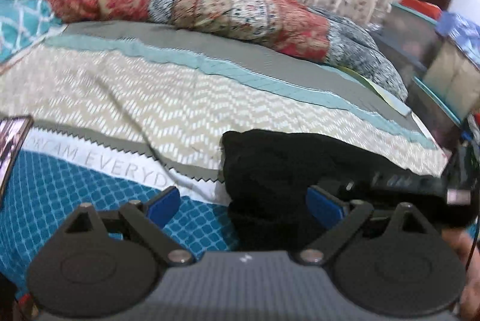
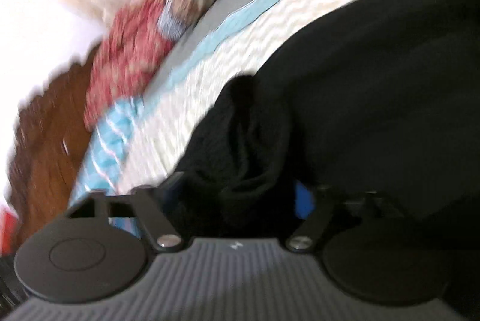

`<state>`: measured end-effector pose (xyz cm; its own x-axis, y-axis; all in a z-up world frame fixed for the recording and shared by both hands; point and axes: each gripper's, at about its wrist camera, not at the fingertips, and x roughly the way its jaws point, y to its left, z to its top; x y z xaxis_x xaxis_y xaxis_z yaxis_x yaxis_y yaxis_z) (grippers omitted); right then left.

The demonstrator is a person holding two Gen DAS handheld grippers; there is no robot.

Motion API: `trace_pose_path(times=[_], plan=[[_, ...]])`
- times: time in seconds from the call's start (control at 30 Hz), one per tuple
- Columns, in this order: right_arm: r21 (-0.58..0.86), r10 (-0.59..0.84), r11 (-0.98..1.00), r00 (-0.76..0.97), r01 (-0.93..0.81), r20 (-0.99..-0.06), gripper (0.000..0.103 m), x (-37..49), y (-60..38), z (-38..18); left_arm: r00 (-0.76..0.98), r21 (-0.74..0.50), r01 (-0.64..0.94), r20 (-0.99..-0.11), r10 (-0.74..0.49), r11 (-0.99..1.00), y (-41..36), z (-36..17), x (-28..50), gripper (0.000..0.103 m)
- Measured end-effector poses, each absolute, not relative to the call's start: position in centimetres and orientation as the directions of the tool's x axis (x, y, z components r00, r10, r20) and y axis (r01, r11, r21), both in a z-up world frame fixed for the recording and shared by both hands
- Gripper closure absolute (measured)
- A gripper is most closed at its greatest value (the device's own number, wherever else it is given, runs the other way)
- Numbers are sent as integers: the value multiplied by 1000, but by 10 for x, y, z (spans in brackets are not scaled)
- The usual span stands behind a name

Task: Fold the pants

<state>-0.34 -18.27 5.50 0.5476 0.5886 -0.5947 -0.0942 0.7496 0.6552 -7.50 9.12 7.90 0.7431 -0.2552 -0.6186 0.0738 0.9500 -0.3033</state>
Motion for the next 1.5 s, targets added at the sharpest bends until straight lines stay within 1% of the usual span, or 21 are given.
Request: trace_pose_path(times=[0.07,0.13,0.2,0.27,0.3,0.37,0.4,0.43,0.53,0.6,0.7,0.77,0.8,0.83,0.87,0.9,0.93,1.07,1.13,1.37,1.5], plan=[[617,560,775,601,-136,-570,72,-8,-179,68,744,-309,65,-618,-253,949,93,79,-75,9],[597,535,784,669,-167,-516,73,-18,-188,83,745,-307,73,-616,-257,949,90,77,-73,9],[528,478,828,731,-190,-487,73,-28,-191,92,743,-296,87,-617,-260,951,84,78,-69,9],[458,412,872,762,-171,-500,72,-33,-197,87,739,-281,108,-619,-266,954,74,75,-66,9],[420,377,896,751,-146,-542,70,-31,-199,78,734,-270,119,-624,-267,956,68,73,-63,9],[357,306,930,720,-87,-623,56,-25,-202,58,710,-233,130,-657,-254,964,55,66,-54,12],[364,285,930,741,-59,-608,52,-30,-209,57,695,-216,136,-675,-249,967,48,60,-50,13],[383,284,922,759,-49,-585,43,-34,-214,61,682,-211,144,-687,-251,967,43,56,-47,14],[381,287,920,815,-89,-504,42,-49,-225,81,652,-225,153,-708,-270,962,35,48,-39,14],[382,334,911,819,-153,-467,42,-56,-224,93,639,-211,151,-725,-258,966,31,43,-35,14],[422,457,866,764,-267,-456,50,-60,-214,98,587,-154,135,-784,-204,979,24,25,-27,12],[413,502,855,704,-314,-503,55,-61,-205,85,560,-148,123,-806,-192,981,24,13,-26,8],[386,487,870,661,-307,-571,55,-56,-196,72,567,-148,117,-802,-188,982,25,10,-27,4],[355,448,893,604,-276,-658,56,-47,-187,54,573,-141,119,-799,-184,983,25,9,-28,4],[351,425,905,557,-240,-714,57,-40,-185,32,568,-130,124,-804,-177,984,24,7,-27,4],[391,447,892,581,-228,-681,57,-41,-192,27,576,-121,122,-800,-170,985,24,8,-28,4],[417,457,884,574,-211,-680,58,-39,-197,29,579,-116,124,-798,-166,986,23,9,-30,4],[389,448,892,572,-232,-687,57,-40,-191,43,581,-142,120,-793,-186,983,29,16,-33,5],[393,456,887,590,-242,-666,56,-47,-194,52,591,-165,118,-781,-203,979,33,24,-37,8],[424,514,853,630,-304,-582,54,-68,-199,75,690,-252,113,-676,-258,961,56,70,-57,10],[454,580,814,558,-363,-594,57,-67,-181,68,700,-300,165,-635,-326,940,43,84,-46,12]])
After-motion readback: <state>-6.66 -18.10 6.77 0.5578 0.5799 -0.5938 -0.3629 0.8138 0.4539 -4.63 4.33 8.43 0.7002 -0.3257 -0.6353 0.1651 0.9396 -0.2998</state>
